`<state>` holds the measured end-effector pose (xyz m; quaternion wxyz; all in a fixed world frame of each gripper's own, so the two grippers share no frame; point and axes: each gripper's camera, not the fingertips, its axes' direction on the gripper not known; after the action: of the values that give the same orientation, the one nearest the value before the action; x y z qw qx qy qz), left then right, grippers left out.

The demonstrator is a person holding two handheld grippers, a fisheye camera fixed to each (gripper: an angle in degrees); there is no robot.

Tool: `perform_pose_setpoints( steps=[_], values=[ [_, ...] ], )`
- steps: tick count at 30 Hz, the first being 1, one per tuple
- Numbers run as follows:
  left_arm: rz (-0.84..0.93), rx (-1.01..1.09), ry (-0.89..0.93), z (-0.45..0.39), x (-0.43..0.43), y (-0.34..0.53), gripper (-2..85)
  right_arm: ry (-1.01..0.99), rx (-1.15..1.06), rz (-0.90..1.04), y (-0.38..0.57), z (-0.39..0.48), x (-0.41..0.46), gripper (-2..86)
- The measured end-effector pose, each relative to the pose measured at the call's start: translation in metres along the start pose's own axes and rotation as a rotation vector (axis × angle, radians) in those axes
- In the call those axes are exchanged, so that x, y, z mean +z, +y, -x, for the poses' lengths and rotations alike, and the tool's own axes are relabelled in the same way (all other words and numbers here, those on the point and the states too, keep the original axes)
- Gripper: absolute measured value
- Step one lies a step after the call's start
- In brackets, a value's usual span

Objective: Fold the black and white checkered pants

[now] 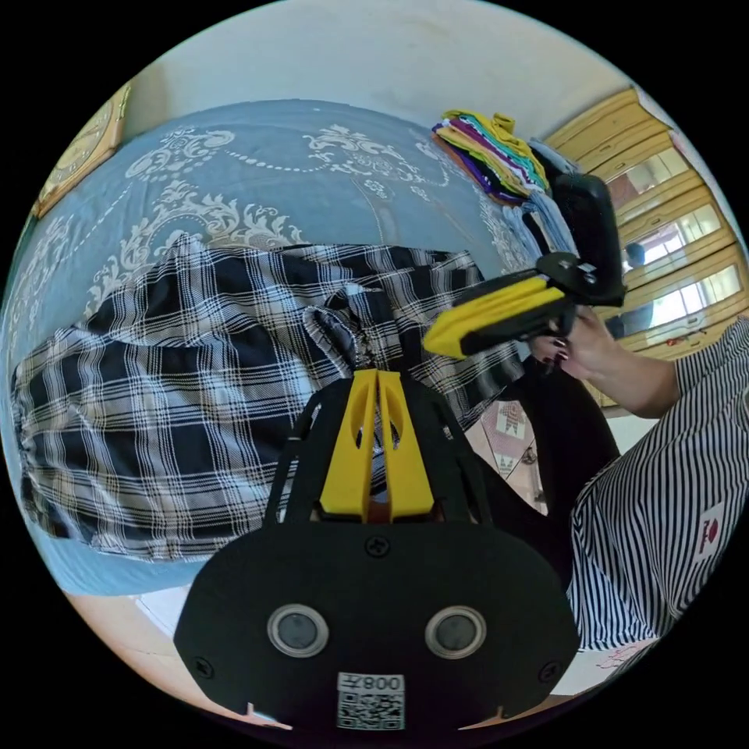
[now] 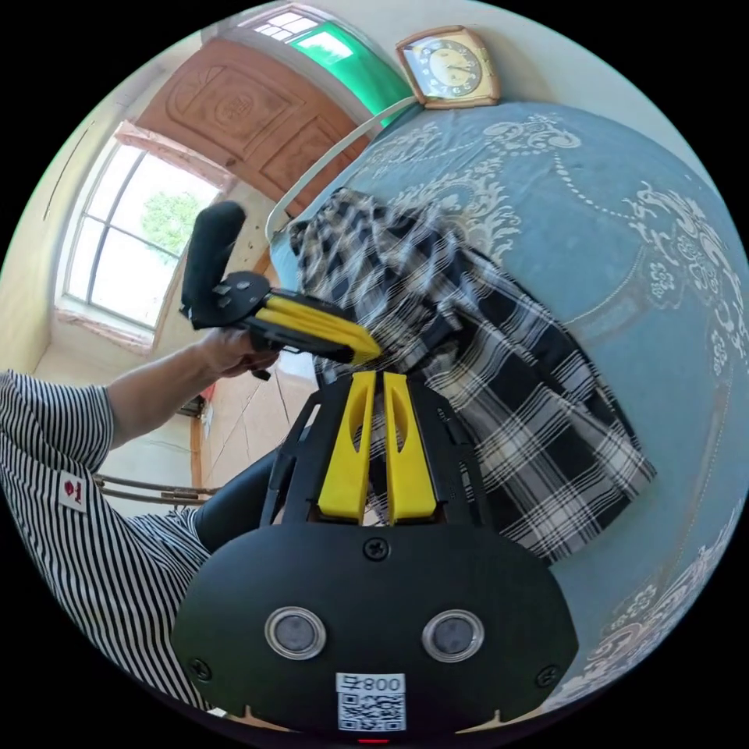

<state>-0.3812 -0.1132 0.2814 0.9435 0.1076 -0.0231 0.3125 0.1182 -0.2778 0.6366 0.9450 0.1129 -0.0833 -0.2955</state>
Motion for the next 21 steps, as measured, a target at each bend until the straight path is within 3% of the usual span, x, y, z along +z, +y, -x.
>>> perform_pose_setpoints(
  steps=[4, 8, 17, 21],
  values=[
    [-0.046, 0.054, 0.081, -0.015, -0.004, 0.018, 0.1, 0.098, 0.049, -0.012, -0.022, -0.012, -0.007, 0.5],
    [0.044, 0.06, -0.01, -0.02, 0.017, 0.031, 0.1, 0.147, 0.057, 0.022, -0.038, -0.013, -0.003, 0.2],
    [-0.094, -0.169, -0.084, 0.006, 0.001, 0.075, 0.1, 0.061, -0.052, 0.02, -0.08, 0.013, 0.003, 0.1],
    [-0.193, -0.163, -0.088, -0.006, -0.008, 0.087, 0.1, 0.055, -0.066, 0.043, -0.094, 0.015, 0.006, 0.1]
  ],
)
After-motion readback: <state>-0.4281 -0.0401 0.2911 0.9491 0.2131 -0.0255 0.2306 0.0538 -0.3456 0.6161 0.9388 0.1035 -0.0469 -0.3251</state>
